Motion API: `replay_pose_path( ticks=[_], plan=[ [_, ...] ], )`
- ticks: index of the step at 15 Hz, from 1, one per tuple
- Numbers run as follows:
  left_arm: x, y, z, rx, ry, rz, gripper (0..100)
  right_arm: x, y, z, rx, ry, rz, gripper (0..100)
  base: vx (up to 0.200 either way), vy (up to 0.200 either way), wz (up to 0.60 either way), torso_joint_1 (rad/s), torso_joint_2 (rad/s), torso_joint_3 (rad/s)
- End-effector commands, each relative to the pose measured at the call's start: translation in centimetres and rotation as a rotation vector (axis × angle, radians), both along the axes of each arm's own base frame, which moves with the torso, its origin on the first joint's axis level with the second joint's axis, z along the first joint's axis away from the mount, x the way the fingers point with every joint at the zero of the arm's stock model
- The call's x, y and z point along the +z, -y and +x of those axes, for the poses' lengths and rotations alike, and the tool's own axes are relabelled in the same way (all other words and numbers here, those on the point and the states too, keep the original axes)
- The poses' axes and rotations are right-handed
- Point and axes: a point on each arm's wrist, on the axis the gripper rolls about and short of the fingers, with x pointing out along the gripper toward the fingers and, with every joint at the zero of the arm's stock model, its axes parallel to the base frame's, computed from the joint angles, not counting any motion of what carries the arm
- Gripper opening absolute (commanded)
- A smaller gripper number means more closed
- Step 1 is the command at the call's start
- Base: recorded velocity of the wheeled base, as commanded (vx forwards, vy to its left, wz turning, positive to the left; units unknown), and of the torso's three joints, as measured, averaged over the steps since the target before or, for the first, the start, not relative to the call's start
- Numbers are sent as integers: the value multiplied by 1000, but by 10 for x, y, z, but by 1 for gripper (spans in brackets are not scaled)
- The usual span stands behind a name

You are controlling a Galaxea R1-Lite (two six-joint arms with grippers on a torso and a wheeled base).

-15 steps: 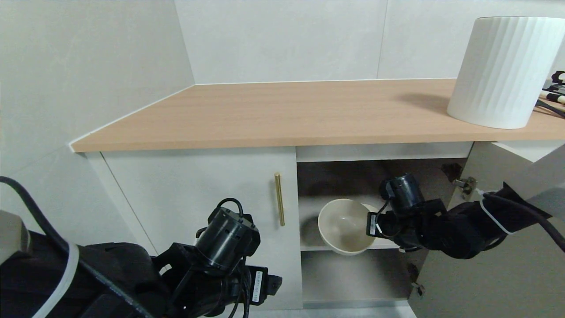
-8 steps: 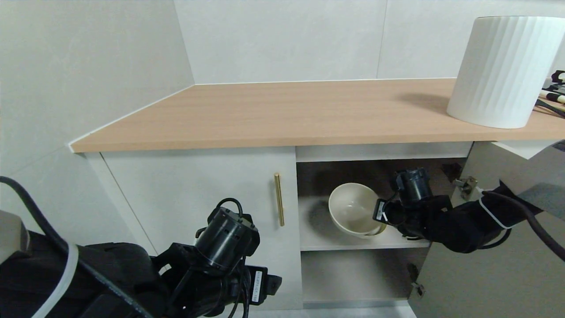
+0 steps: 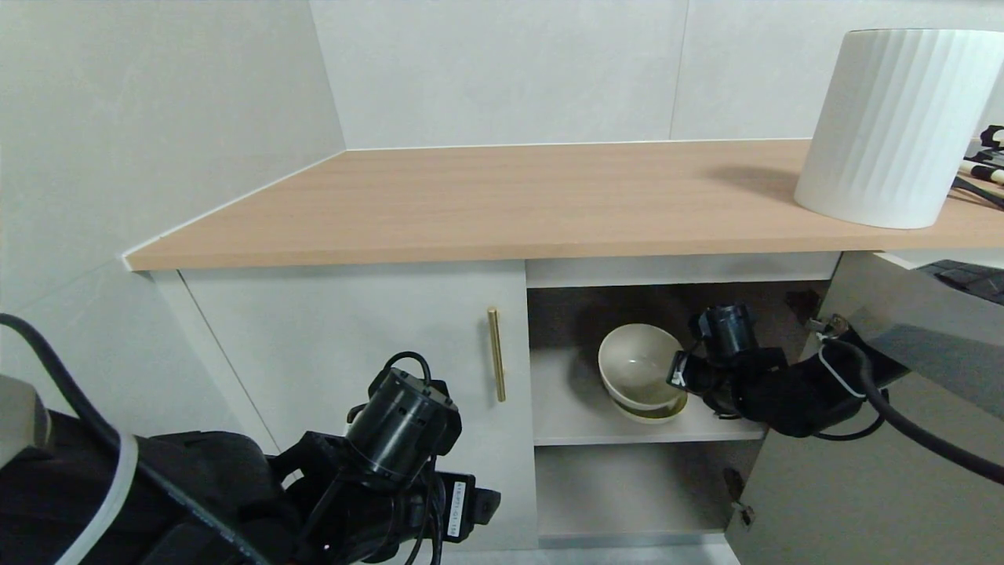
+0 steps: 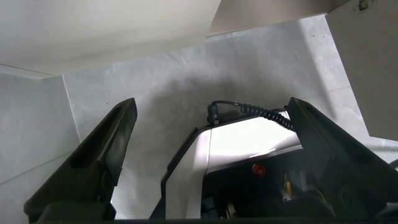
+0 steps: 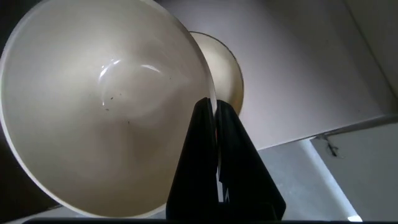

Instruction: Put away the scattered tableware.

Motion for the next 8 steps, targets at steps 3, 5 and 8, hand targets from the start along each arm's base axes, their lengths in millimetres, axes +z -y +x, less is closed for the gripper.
replay_pose_path(
  ticks=[3, 5, 8],
  plan=[
    [0, 0, 0, 0, 1, -1, 100, -14, 5, 10, -32, -16, -14, 0, 0, 0, 0, 0, 0, 0],
    [0, 0, 0, 0, 1, -1, 100, -18, 8, 14, -44, -19, -16, 0, 0, 0, 0, 0, 0, 0],
    [0, 0, 0, 0, 0, 0, 100, -20, 11, 16, -51, -23, -18, 0, 0, 0, 0, 0, 0, 0]
  ],
)
